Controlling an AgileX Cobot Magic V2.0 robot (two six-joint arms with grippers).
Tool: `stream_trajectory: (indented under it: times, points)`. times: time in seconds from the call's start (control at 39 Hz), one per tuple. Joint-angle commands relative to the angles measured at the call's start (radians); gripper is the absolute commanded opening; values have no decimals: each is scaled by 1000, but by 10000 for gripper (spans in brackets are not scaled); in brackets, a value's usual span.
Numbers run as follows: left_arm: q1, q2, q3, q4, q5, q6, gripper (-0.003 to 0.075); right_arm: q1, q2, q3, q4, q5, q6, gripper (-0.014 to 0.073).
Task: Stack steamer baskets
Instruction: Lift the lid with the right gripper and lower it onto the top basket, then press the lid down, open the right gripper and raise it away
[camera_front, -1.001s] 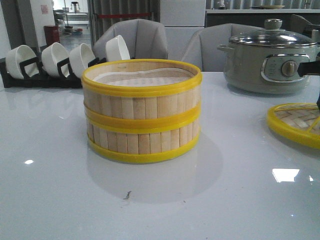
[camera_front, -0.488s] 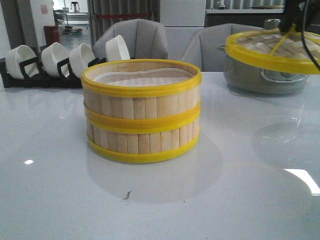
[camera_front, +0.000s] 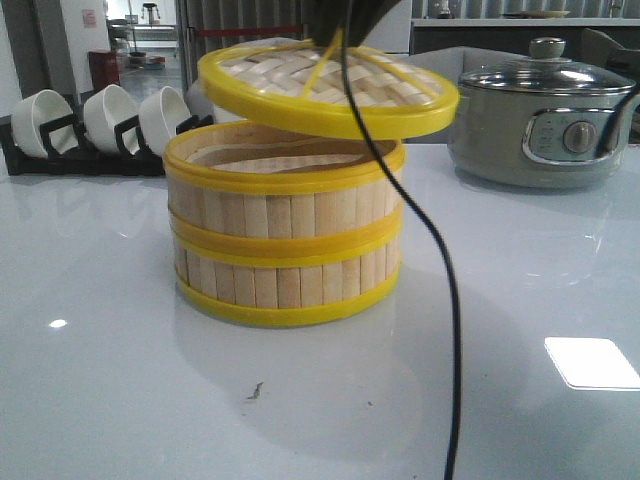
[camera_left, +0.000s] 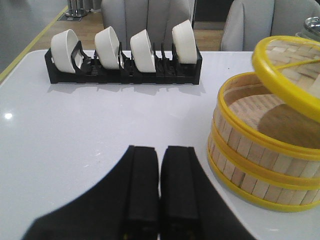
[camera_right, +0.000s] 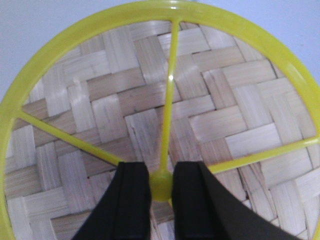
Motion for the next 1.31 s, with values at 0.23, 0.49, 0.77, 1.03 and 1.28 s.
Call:
stream_trajectory:
  times: [0.23,0.49,0.77,1.03,1.28]
  points:
    - [2,3,-31,-4,-87,-5,87,65,64,-193,2,-5,-4,55]
    - [2,3,-31,-4,-87,-5,87,65,87,-193,-9,24,-4,55]
    - [2,3,-31,-4,-87,-5,87,62,87,-193,-44,17,-4,55]
    - [2,3,-31,-4,-87,-5,87,51,87,-193,-44,3,-4,55]
    - [2,3,-31,-4,-87,-5,87,43,87,-193,-43,-20,-4,55]
